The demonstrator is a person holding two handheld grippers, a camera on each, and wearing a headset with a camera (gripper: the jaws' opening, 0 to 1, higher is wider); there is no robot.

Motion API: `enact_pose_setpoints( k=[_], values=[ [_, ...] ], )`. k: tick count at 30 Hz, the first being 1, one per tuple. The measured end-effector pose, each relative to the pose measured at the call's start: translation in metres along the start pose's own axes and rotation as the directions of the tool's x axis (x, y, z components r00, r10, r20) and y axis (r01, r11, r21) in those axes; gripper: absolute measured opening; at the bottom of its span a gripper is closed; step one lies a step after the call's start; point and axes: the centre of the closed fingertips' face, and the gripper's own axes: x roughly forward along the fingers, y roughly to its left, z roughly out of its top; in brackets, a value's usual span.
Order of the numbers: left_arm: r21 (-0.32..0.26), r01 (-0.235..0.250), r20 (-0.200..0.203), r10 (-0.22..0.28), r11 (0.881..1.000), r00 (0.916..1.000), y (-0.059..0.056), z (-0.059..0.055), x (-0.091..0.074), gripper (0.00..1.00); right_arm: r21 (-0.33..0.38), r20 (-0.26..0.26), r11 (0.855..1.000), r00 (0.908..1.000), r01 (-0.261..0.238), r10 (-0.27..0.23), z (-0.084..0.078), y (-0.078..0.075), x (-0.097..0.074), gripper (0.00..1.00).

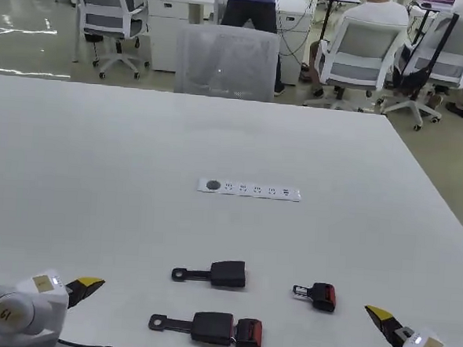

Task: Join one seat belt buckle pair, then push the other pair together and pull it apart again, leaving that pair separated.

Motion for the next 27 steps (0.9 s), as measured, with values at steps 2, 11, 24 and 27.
enact_pose_setpoints(
  k=[2, 11, 24, 27],
  values=[
    [-0.006, 0.002, 0.006, -0.002, 1.0, 1.0, -0.0029, 0.0011, -0.001, 1.0, 0.004, 0.004, 1.0, 1.0, 0.002, -0.002, 0.0, 0.0012, -0.0011, 0.98],
    [-0.02, 0.0, 0.023, 0.001, 1.0, 0.9997, -0.0043, 0.0039, -0.0009, 1.0, 0.013, 0.02, 1.0, 0.9995, 0.023, -0.024, 0.003, -0.0019, -0.0032, 0.98],
    [-0.002, 0.005, 0.011, -0.005, 1.0, 0.9999, -0.0024, 0.0009, -0.0052, 1.0, 0.022, 0.019, 0.999, 0.9994, 0.03, -0.03, -0.0007, -0.0055, -0.0062, 0.99],
    [-0.008, 0.013, 0.015, -0.013, 1.0, 0.9998, -0.0041, 0.0023, -0.0057, 1.0, 0.022, 0.018, 0.999, 0.9994, 0.027, -0.028, -0.0003, -0.0053, -0.0063, 0.99]
  ],
)
